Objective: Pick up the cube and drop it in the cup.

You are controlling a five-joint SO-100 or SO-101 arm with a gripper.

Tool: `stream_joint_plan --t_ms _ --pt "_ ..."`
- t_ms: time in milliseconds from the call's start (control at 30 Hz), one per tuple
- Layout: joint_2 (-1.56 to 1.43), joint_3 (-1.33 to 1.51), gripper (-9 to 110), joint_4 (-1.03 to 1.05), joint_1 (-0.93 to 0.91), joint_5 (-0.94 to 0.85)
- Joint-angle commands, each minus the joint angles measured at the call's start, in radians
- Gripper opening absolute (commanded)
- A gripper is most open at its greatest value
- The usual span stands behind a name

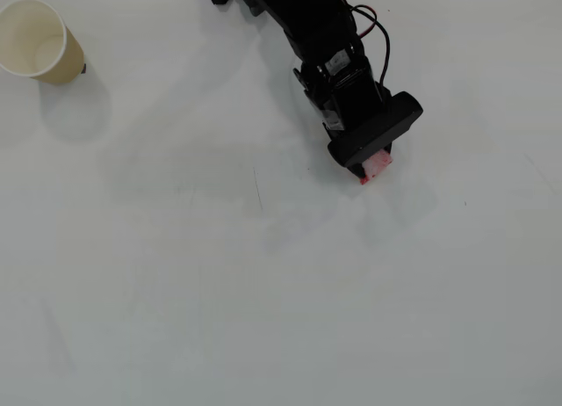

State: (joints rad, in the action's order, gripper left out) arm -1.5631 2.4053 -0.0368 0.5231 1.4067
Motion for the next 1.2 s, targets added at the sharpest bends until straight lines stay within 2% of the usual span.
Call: stream_joint_plan --t_ms 0,200,467,833,1167 --pt "-0.034 -0.121 6 -0.034 -0.006 0.005" --pt "-0.109 -0.095 6 -0.032 -0.015 -0.003" --pt "-0.426 0.054 6 -0.02 -0.072 -0.006" --pt "-0.87 0.287 6 0.021 -0.298 -0.008" --pt "-1.103 0.382 6 0.061 -0.497 -0.008"
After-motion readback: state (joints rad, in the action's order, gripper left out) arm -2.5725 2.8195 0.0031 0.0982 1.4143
